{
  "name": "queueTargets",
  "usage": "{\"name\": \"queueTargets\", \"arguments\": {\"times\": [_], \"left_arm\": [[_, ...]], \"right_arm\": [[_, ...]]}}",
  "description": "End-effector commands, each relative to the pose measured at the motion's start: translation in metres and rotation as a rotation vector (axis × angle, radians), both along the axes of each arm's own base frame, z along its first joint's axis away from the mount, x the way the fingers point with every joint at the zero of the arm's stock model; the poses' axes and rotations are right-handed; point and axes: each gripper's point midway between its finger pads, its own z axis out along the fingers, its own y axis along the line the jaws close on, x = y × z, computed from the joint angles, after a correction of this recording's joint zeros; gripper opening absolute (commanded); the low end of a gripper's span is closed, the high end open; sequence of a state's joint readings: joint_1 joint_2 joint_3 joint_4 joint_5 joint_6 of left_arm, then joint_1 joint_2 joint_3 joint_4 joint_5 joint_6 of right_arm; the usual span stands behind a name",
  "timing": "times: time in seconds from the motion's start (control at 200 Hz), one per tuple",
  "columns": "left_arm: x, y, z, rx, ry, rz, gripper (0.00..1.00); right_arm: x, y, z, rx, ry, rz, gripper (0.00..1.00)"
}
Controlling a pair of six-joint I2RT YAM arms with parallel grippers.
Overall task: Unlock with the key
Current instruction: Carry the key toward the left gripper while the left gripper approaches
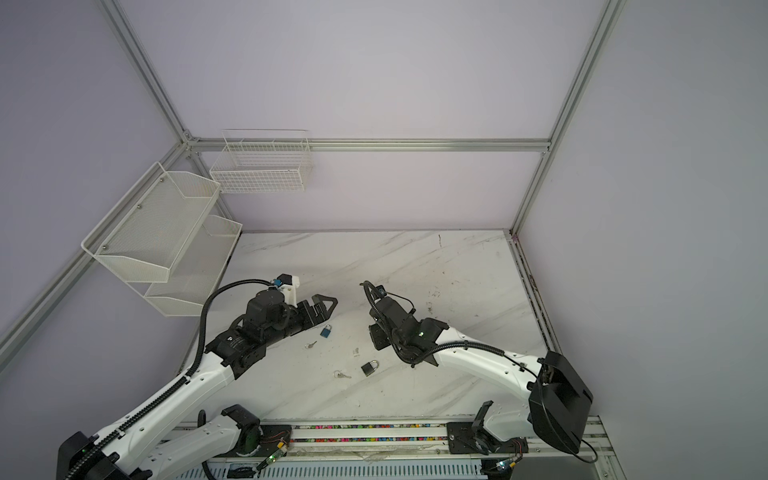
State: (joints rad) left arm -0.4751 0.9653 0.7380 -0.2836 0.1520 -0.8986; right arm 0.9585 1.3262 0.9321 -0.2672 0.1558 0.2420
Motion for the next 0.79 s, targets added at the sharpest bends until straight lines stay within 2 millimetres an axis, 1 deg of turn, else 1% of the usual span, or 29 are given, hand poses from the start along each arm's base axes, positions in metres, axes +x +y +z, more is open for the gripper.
{"name": "queueTargets", "arguments": {"times": [0.0, 0.14, 0.27, 0.43, 0.555, 0.655, 0.79], "left_arm": [[-0.001, -0.025, 0.053, -0.154, -0.049, -0.115, 0.99], [0.002, -0.041, 0.067, -0.224, -0.079, -0.188, 0.92], [0.006, -0.048, 0.078, -0.234, -0.110, -0.219, 0.85], [0.007, -0.063, 0.094, -0.273, -0.127, -0.300, 0.75], [0.010, -0.071, 0.102, -0.281, -0.149, -0.316, 0.70], [0.012, -0.077, 0.104, -0.282, -0.147, -0.329, 0.65], [0.019, -0.083, 0.099, -0.272, -0.123, -0.326, 0.57]], "right_arm": [[-0.001, 0.019, 0.037, 0.047, -0.156, 0.162, 0.00], [-0.005, 0.027, 0.058, 0.068, -0.260, 0.266, 0.00], [-0.008, 0.033, 0.073, 0.075, -0.329, 0.330, 0.00], [-0.008, 0.038, 0.079, 0.046, -0.385, 0.382, 0.00], [-0.006, 0.039, 0.080, 0.028, -0.399, 0.393, 0.00], [-0.005, 0.040, 0.080, 0.015, -0.407, 0.401, 0.00], [-0.006, 0.040, 0.084, 0.019, -0.422, 0.409, 0.00]]}}
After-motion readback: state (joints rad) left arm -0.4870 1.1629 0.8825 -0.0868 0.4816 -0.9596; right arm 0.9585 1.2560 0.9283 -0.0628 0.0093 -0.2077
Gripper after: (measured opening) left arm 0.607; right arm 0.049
